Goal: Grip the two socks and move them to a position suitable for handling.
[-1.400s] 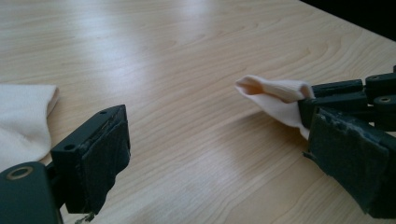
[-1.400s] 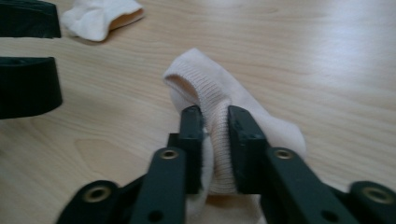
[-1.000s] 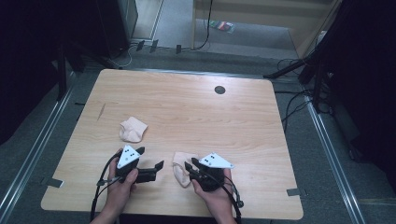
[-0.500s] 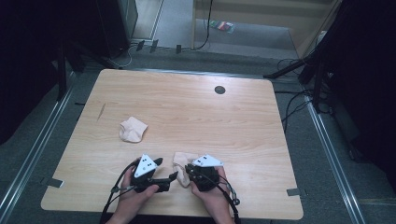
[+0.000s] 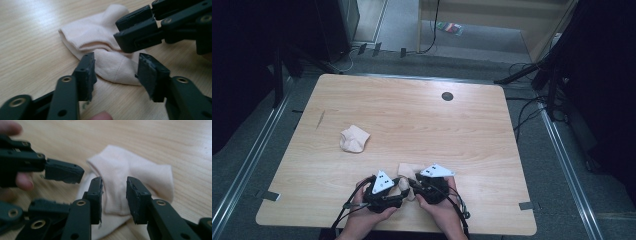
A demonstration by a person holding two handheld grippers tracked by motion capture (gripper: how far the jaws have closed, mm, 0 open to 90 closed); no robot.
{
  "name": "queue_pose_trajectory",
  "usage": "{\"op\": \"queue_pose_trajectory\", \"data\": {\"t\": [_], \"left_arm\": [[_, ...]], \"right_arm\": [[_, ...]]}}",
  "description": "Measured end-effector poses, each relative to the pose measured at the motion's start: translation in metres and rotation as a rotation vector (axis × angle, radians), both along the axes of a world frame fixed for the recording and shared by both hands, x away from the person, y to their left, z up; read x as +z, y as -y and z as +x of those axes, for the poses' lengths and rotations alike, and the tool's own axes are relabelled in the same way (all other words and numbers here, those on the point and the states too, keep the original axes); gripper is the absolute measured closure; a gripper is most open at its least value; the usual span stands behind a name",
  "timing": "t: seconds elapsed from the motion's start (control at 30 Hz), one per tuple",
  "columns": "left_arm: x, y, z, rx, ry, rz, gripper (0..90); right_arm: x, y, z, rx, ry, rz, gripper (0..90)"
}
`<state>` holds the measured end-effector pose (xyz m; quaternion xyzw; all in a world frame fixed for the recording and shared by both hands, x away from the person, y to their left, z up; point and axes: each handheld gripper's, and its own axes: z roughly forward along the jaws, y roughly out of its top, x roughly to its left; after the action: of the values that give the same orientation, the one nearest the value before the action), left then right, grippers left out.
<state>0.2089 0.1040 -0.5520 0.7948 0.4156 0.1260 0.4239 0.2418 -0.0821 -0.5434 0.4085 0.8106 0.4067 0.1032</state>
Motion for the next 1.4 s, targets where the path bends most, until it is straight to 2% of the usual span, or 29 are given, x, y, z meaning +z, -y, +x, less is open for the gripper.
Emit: {"op": "queue_pose_trajectory", "data": {"t": [0.03, 0.07, 0.1, 0.17, 0.23, 0.3, 0.37, 0.4, 0.47, 0.5, 0.53, 0.57, 0.6, 0.63, 0.67, 0.7, 0.73, 0.77, 0.8, 0.87, 1.0, 1.07, 1.27, 1.3, 1.33, 1.37, 1.4], "left_arm": [[0.000, 0.000, 0.001, -0.001, -0.007, -0.005, 54.4], [0.000, 0.001, 0.001, 0.003, -0.009, -0.002, 59.4], [0.000, 0.001, 0.001, 0.003, -0.009, -0.002, 61.6], [-0.001, 0.002, 0.001, 0.007, -0.009, 0.010, 64.1], [0.000, 0.003, 0.001, 0.011, 0.000, 0.038, 69.7], [0.000, 0.002, 0.003, 0.003, 0.002, 0.056, 78.9], [0.002, -0.004, 0.006, -0.026, -0.011, 0.056, 86.4], [0.003, -0.008, 0.007, -0.040, -0.016, 0.054, 87.5], [0.007, -0.017, 0.011, -0.053, 0.001, 0.059, 88.3], [0.010, -0.025, 0.015, -0.066, 0.004, 0.059, 88.7], [0.010, -0.025, 0.015, -0.066, 0.004, 0.059, 88.8], [0.014, -0.035, 0.019, -0.099, 0.011, 0.051, 88.9], [0.014, -0.035, 0.019, -0.099, 0.011, 0.051, 89.0], [0.019, -0.044, 0.023, -0.138, 0.014, 0.054, 89.0], [0.019, -0.044, 0.023, -0.138, 0.014, 0.054, 89.1], [0.022, -0.048, 0.024, -0.173, 0.017, 0.042, 89.1], [0.024, -0.052, 0.025, -0.197, 0.025, 0.052, 89.1], [0.026, -0.055, 0.027, -0.220, 0.025, 0.077, 89.2], [0.027, -0.058, 0.028, -0.235, 0.034, 0.100, 89.4], [0.027, -0.063, 0.030, -0.229, 0.055, 0.150, 89.6], [0.024, -0.069, 0.035, -0.221, 0.058, 0.190, 90.0], [0.023, -0.071, 0.036, -0.214, 0.057, 0.194, 90.0], [0.016, -0.071, 0.036, -0.231, 0.078, 0.185, 88.1], [0.015, -0.071, 0.036, -0.196, 0.097, 0.189, 82.9], [0.014, -0.072, 0.037, -0.177, 0.095, 0.180, 80.5], [0.014, -0.076, 0.039, -0.121, 0.105, 0.175, 77.2], [0.014, -0.076, 0.039, -0.121, 0.105, 0.175, 76.7]], "right_arm": [[-0.002, -0.001, 0.000, 0.006, 0.004, -0.019, 65.4], [-0.003, -0.002, -0.001, 0.003, 0.033, -0.048, 72.4], [-0.003, -0.002, -0.001, 0.003, 0.033, -0.048, 72.4], [-0.003, -0.004, -0.002, 0.001, 0.050, -0.074, 81.5], [-0.002, -0.003, -0.002, -0.013, 0.039, -0.062, 84.8], [0.001, 0.000, -0.001, -0.031, 0.006, -0.012, 86.1], [0.006, 0.007, 0.001, -0.057, -0.015, 0.062, 86.9], [0.011, 0.013, 0.002, -0.078, -0.024, 0.113, 86.9], [0.017, 0.021, 0.004, -0.109, -0.025, 0.166, 86.9], [0.024, 0.032, 0.007, -0.144, -0.058, 0.241, 86.9], [0.025, 0.036, 0.008, -0.156, -0.073, 0.269, 86.9], [0.025, 0.042, 0.010, -0.165, -0.096, 0.306, 87.0], [0.025, 0.047, 0.012, -0.178, -0.114, 0.336, 87.0], [0.026, 0.051, 0.013, -0.197, -0.131, 0.359, 87.1], [0.026, 0.056, 0.014, -0.211, -0.144, 0.381, 87.2], [0.027, 0.060, 0.015, -0.223, -0.157, 0.401, 87.2], [0.027, 0.060, 0.015, -0.223, -0.157, 0.401, 87.2], [0.030, 0.066, 0.016, -0.240, -0.175, 0.426, 87.4], [0.030, 0.068, 0.016, -0.250, -0.168, 0.420, 87.6], [0.031, 0.070, 0.016, -0.263, -0.166, 0.407, 87.9], [0.023, 0.072, 0.020, -0.296, -0.186, 0.354, 88.8], [0.018, 0.072, 0.021, -0.305, -0.197, 0.335, 88.9], [0.012, 0.064, 0.021, -0.282, -0.218, 0.334, 88.2], [0.010, 0.063, 0.021, -0.287, -0.209, 0.333, 87.0], [0.010, 0.063, 0.021, -0.287, -0.209, 0.333, 87.0], [0.009, 0.064, 0.022, -0.299, -0.206, 0.336, 84.7], [0.008, 0.065, 0.022, -0.308, -0.202, 0.339, 82.7]]}}
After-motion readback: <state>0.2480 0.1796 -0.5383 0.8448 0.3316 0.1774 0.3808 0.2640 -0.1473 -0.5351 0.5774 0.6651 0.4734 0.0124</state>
